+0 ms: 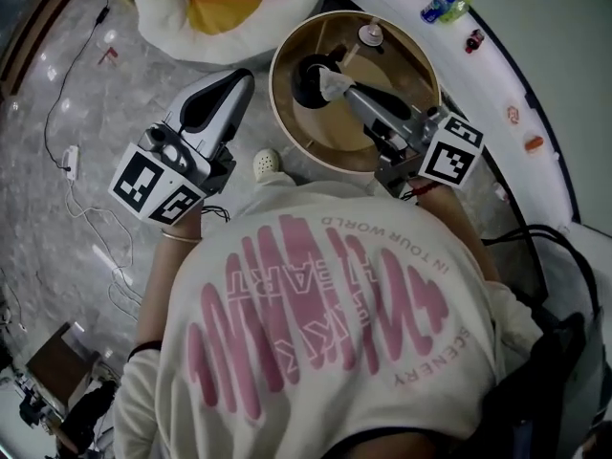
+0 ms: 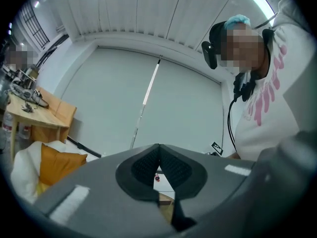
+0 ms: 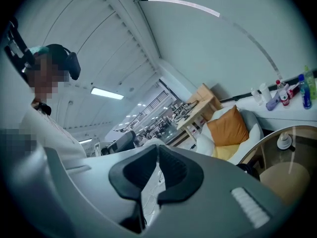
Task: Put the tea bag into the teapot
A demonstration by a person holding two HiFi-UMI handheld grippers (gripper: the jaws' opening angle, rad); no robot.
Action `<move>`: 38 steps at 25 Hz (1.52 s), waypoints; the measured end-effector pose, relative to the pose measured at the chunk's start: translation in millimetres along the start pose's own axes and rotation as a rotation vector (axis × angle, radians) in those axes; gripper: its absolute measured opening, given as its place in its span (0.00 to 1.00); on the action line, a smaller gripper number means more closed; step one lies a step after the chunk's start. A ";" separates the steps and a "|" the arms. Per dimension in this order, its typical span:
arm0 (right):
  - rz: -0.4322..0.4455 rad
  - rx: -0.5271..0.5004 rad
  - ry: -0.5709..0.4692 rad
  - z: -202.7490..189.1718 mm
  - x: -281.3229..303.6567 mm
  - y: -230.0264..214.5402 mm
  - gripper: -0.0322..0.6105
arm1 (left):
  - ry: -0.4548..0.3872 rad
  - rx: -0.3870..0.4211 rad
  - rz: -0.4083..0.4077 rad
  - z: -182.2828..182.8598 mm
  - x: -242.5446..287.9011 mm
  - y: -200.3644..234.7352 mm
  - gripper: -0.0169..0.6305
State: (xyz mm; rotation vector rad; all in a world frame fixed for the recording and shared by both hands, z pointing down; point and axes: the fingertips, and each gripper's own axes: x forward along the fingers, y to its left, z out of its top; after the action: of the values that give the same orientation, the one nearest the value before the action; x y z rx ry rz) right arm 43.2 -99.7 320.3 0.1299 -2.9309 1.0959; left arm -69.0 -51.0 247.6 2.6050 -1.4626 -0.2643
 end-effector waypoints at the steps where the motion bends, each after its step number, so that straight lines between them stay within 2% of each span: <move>1: -0.013 0.012 -0.007 -2.5 6.5 -2.1 0.08 | 0.011 -0.007 -0.019 1.0 1.9 8.8 0.03; 8: -0.159 0.040 -0.089 1.7 40.4 -30.2 0.08 | 0.069 -0.068 -0.142 3.1 14.8 74.0 0.03; 14: -0.340 0.079 -0.189 9.2 33.2 -58.3 0.08 | 0.100 -0.097 -0.278 -5.3 40.4 108.2 0.03; 17: -0.395 0.119 -0.181 -5.8 28.6 -66.9 0.08 | 0.090 -0.111 -0.302 -9.9 54.0 119.1 0.03; 23: -0.432 0.158 -0.134 -28.6 25.6 -93.3 0.08 | 0.117 -0.109 -0.305 -36.1 69.1 126.6 0.03; 26: -0.450 0.171 -0.088 -37.3 21.6 -120.1 0.08 | 0.139 -0.138 -0.270 -54.6 76.5 132.8 0.03; 31: -0.479 0.122 0.023 -55.5 24.7 -154.4 0.08 | 0.160 -0.149 -0.231 -69.1 81.4 138.5 0.03; 35: -0.523 0.076 0.184 -84.0 34.2 -180.6 0.08 | 0.181 -0.139 -0.214 -72.6 79.9 138.6 0.03; 38: -0.596 0.070 0.335 -109.1 37.2 -202.9 0.08 | 0.190 -0.123 -0.200 -73.6 78.1 139.4 0.03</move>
State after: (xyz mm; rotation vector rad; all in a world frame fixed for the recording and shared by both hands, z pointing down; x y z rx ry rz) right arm 20.4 -183.5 536.8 0.6912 -2.3208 0.9946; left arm -128.5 -187.1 341.9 2.5960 -1.0930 -0.1195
